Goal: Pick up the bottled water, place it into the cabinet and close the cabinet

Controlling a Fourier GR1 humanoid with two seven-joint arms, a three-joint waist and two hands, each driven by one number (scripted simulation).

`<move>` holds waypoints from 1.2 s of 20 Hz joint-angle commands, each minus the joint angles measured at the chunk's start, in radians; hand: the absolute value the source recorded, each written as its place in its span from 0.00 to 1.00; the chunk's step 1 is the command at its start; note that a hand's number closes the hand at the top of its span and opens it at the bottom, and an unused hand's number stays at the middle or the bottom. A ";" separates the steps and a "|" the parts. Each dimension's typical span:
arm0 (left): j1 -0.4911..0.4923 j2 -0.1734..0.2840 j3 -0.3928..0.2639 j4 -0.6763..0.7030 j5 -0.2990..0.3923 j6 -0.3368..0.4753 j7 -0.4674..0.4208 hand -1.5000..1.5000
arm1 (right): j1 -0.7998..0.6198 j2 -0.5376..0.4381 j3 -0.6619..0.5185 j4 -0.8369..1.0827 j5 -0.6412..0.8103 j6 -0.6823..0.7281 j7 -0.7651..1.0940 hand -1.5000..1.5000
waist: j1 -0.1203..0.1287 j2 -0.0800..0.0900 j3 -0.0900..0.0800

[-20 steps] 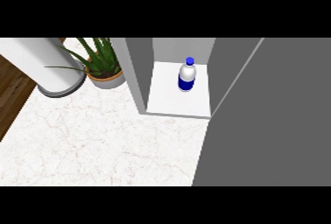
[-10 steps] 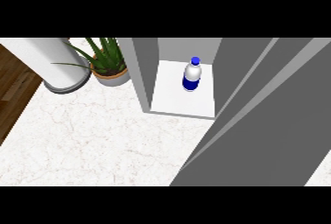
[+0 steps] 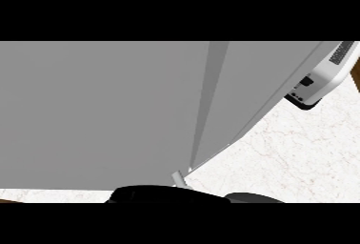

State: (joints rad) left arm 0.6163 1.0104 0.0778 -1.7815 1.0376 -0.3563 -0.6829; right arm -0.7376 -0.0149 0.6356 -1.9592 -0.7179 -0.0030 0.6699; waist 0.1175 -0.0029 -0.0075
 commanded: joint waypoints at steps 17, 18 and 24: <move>0.236 -0.144 0.271 0.028 -0.011 -0.237 0.020 0.00 | -0.181 -0.023 -0.266 0.564 -0.243 0.190 -0.047 1.00 | -0.092 0.002 0.008; 0.235 -0.171 0.236 -0.043 -0.026 -0.179 0.043 0.00 | -0.172 -0.049 -0.298 0.598 -0.259 0.231 -0.051 1.00 | -0.092 0.004 0.009; 0.190 -0.220 0.259 -0.036 -0.052 -0.171 0.088 0.00 | -0.199 -0.061 -0.374 0.776 -0.153 0.301 -0.183 1.00 | -0.095 0.007 0.008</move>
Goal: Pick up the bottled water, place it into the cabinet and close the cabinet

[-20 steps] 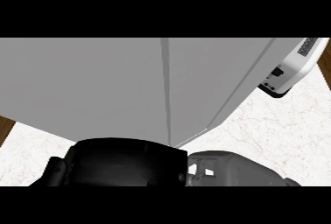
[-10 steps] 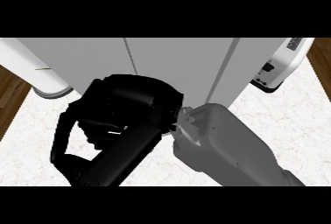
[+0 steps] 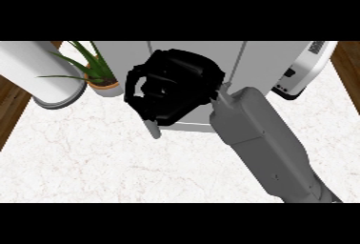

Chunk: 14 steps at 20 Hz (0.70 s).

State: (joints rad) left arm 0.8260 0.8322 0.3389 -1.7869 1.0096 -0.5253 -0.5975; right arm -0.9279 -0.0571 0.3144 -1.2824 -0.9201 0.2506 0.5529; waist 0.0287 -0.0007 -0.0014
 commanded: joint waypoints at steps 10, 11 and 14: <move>-0.097 -0.049 0.020 0.049 -0.006 -0.054 0.076 0.00 | -0.138 -0.038 -0.129 0.201 0.194 0.098 -0.218 1.00 | -0.009 0.008 0.001; -0.074 -0.062 0.029 0.032 -0.013 -0.064 0.072 0.00 | -0.115 -0.023 -0.115 0.197 0.237 0.072 -0.259 0.00 | -0.004 0.006 0.001; -0.083 -0.082 0.014 0.032 -0.051 -0.073 0.064 0.00 | -0.176 -0.058 -0.173 0.218 0.237 0.061 -0.280 0.00 | 0.004 0.008 0.000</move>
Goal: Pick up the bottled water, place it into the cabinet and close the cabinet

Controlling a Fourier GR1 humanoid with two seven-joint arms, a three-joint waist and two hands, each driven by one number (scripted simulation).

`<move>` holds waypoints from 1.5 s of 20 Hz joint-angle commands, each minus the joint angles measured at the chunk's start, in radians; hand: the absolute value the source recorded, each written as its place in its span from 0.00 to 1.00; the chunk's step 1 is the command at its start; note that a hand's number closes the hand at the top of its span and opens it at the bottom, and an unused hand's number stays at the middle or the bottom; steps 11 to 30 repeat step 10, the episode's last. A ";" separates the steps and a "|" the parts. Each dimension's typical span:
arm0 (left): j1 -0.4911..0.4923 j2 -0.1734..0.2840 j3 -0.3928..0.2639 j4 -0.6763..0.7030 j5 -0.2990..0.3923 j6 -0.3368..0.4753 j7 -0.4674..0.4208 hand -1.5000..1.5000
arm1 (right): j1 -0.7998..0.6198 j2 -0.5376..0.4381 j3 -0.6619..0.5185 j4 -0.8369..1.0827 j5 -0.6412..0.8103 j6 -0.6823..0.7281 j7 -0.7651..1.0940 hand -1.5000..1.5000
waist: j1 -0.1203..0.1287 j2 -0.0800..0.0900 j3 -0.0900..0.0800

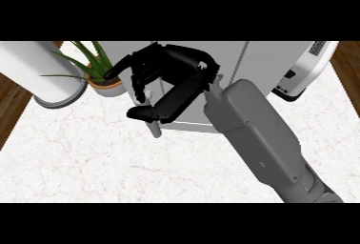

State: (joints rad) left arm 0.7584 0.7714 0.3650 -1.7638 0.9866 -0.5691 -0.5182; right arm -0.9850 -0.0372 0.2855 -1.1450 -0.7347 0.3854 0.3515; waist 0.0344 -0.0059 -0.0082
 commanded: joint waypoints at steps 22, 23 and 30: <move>-0.036 -0.008 0.000 0.023 -0.013 -0.066 0.030 0.00 | -0.177 -0.037 -0.148 0.103 0.120 -0.193 -0.099 0.00 | 0.005 0.012 0.007; -0.036 -0.008 0.000 0.023 -0.013 -0.066 0.030 0.00 | -0.177 -0.037 -0.148 0.103 0.120 -0.193 -0.099 0.00 | 0.005 0.012 0.007; -0.036 -0.008 0.000 0.023 -0.013 -0.066 0.030 0.00 | -0.177 -0.037 -0.148 0.103 0.120 -0.193 -0.099 0.00 | 0.005 0.012 0.007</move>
